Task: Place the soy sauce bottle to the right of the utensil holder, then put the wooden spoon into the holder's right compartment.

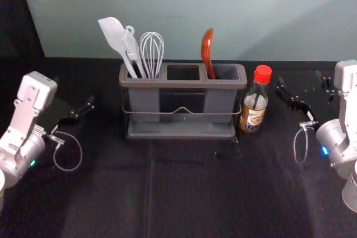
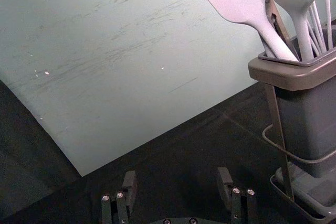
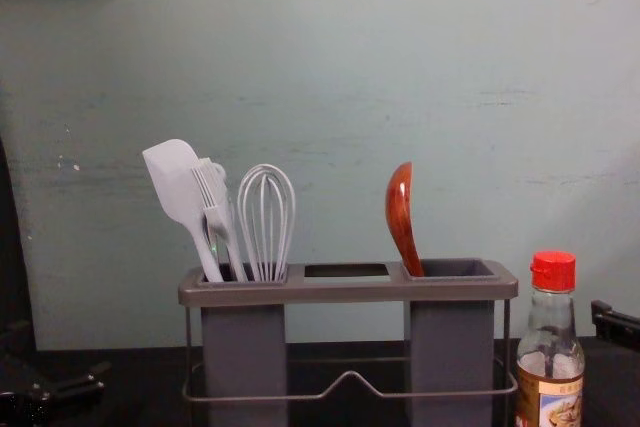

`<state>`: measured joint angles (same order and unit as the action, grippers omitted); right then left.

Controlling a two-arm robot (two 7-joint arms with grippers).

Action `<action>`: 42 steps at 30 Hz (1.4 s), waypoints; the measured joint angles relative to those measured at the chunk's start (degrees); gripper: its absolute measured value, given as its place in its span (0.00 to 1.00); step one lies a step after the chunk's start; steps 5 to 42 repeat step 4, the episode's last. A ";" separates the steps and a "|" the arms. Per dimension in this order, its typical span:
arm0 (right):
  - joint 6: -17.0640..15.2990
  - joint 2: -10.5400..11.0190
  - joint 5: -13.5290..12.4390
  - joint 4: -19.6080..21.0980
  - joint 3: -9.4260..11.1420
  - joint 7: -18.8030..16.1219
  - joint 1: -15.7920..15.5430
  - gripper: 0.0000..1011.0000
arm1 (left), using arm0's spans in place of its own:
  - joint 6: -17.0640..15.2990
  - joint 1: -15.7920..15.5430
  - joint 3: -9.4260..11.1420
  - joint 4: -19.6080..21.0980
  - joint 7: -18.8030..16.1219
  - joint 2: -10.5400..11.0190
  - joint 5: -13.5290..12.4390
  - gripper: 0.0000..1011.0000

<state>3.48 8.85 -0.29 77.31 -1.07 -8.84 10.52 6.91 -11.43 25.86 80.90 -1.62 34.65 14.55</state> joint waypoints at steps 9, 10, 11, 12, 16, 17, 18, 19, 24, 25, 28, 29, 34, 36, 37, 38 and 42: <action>0.00 0.00 0.00 0.00 0.00 0.00 0.00 0.99 | 0.00 0.00 0.00 0.00 0.00 0.00 0.00 0.99; 0.00 0.00 0.00 0.00 0.00 0.00 0.00 0.99 | 0.00 0.00 0.00 0.00 0.00 0.00 0.00 0.99; 0.00 0.00 0.00 0.00 0.00 0.00 0.00 0.99 | 0.00 0.00 0.00 0.00 0.00 0.00 0.00 0.99; 0.00 0.00 0.00 0.00 0.00 0.00 0.00 0.99 | 0.00 0.00 0.00 0.00 0.00 0.00 0.00 0.99; 0.00 0.00 0.00 0.00 0.00 0.00 0.00 0.99 | 0.00 0.00 0.00 0.00 0.00 0.00 0.00 0.99; 0.00 0.00 0.00 0.00 0.00 0.00 0.00 0.99 | 0.00 0.00 0.00 0.00 0.00 0.00 0.00 0.99; 0.00 0.00 0.00 0.00 0.00 0.00 0.00 0.99 | 0.00 0.00 0.00 0.00 0.00 0.00 0.00 0.99; 0.00 0.00 0.00 0.00 0.00 0.00 0.00 0.99 | 0.00 0.00 0.00 0.00 0.00 0.00 0.00 0.99; 0.00 0.00 0.00 0.00 0.00 0.00 0.00 0.99 | 0.00 0.00 0.00 0.00 0.00 0.00 0.00 0.99; 0.00 0.00 0.00 0.00 0.00 0.00 0.00 0.99 | 0.00 0.00 0.00 0.00 0.00 0.00 0.00 0.99; 0.00 0.00 0.00 0.00 0.00 0.00 0.00 0.99 | 0.00 0.00 0.00 0.00 0.00 0.00 0.00 0.99; 0.00 0.00 0.00 0.00 0.00 0.00 0.00 0.99 | 0.00 0.00 0.00 0.00 0.00 0.00 0.00 0.99; 0.00 0.00 0.00 0.00 0.00 0.00 0.00 0.99 | 0.00 0.00 0.00 0.00 0.00 0.00 0.00 0.99; 0.00 0.00 0.00 0.00 0.00 0.00 0.00 0.99 | 0.00 0.00 0.00 0.00 0.00 0.00 0.00 0.99; 0.00 0.00 0.00 0.00 0.00 0.00 0.00 0.99 | 0.00 0.00 0.00 0.00 0.00 0.00 0.00 0.99; 0.00 0.00 0.00 0.00 0.00 0.00 0.00 0.99 | 0.00 0.00 0.00 0.00 0.00 0.00 0.00 0.99; 0.00 0.00 0.00 0.00 0.00 0.00 0.00 0.99 | 0.00 0.00 0.00 0.00 0.00 0.00 0.00 0.99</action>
